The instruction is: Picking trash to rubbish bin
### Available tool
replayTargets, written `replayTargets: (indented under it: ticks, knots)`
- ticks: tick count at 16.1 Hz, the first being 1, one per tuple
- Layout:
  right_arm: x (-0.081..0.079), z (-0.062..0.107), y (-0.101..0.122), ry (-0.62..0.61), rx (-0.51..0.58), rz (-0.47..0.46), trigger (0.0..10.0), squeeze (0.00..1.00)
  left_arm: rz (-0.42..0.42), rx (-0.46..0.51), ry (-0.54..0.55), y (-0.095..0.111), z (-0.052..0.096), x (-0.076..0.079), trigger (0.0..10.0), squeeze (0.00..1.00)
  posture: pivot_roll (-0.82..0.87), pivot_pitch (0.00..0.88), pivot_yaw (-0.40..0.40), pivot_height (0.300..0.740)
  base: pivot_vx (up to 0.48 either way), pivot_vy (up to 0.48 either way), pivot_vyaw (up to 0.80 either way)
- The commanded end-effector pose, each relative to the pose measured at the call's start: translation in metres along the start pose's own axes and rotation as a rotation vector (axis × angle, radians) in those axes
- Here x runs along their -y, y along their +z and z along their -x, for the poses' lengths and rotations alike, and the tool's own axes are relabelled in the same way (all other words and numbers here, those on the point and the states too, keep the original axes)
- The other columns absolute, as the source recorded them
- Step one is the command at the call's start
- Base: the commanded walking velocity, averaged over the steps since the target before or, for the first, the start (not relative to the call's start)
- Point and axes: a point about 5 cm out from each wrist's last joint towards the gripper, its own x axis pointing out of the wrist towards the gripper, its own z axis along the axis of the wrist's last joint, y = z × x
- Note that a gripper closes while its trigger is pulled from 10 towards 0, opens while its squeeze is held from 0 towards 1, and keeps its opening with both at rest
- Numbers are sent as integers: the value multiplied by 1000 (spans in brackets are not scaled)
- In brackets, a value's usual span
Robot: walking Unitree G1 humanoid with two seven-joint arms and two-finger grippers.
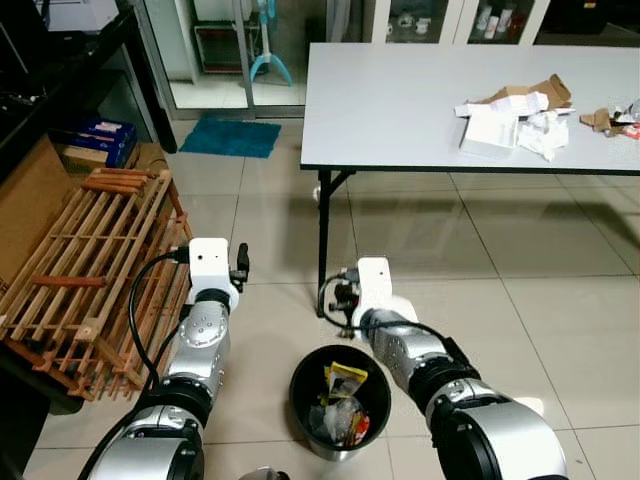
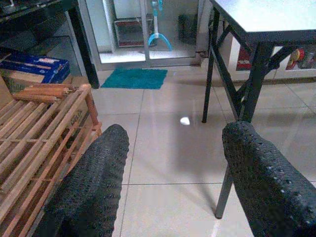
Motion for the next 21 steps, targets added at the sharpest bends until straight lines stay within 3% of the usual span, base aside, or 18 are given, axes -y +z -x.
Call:
replayTargets:
  ticks: [1,7,17,21]
  knots:
    - [-13,-1,-15,43,-62,-21,10000,0,1,8,14,4,-2,1,10000,0,38,13,11,740,0,0,0]
    - [-16,2,-42,35,-138,-70,10000,0,-5,-3,9,1,-1,3,10000,0,47,21,8,740,0,0,0]
    - [-40,-2,-15,152,-10,-137,10000,0,-6,4,-1,3,-1,4,10000,0,44,28,18,740,0,0,0]
    - [-44,-2,13,169,116,-123,10000,0,-6,7,-3,3,-1,5,10000,0,45,32,21,740,0,0,0]
